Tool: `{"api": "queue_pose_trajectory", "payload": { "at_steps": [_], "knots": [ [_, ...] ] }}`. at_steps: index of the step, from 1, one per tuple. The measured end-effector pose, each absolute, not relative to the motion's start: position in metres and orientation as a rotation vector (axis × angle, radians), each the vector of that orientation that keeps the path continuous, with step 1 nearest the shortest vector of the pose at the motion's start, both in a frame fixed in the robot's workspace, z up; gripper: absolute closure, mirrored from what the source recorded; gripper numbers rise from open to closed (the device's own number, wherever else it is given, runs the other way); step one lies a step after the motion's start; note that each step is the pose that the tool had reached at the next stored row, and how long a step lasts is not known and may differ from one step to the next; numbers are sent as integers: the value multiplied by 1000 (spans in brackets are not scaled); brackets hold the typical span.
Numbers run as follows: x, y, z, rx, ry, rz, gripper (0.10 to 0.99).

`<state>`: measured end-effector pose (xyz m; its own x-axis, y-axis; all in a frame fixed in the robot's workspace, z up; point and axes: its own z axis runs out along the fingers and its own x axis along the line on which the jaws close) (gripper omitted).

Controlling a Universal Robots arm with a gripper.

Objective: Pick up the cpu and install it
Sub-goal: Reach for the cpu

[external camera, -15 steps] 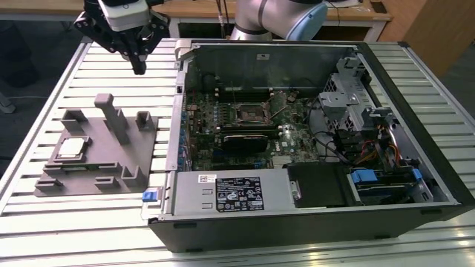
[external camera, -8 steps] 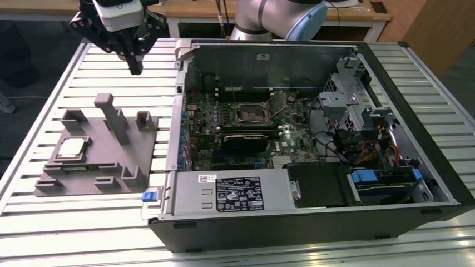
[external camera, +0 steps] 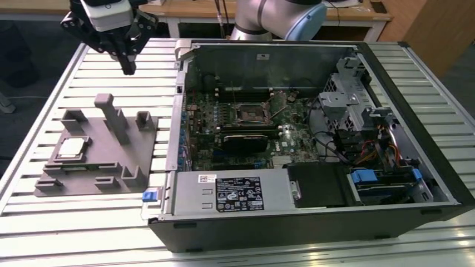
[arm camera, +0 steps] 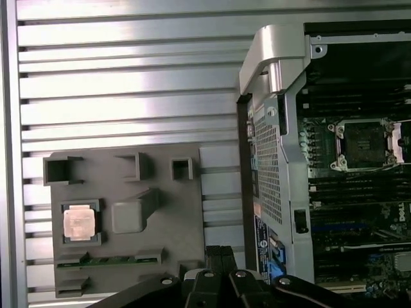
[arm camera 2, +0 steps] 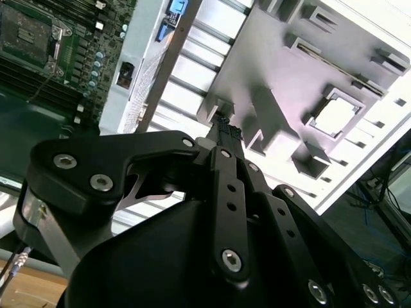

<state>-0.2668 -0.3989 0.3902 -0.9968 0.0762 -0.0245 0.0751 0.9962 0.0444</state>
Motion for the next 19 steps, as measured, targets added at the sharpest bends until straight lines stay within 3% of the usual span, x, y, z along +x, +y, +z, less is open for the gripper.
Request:
{"api": "queue_pose_trajectory", "payload": {
  "at_steps": [19],
  "knots": [
    [-289, -399, 390, 118, 3113, 68, 980]
  ]
}}
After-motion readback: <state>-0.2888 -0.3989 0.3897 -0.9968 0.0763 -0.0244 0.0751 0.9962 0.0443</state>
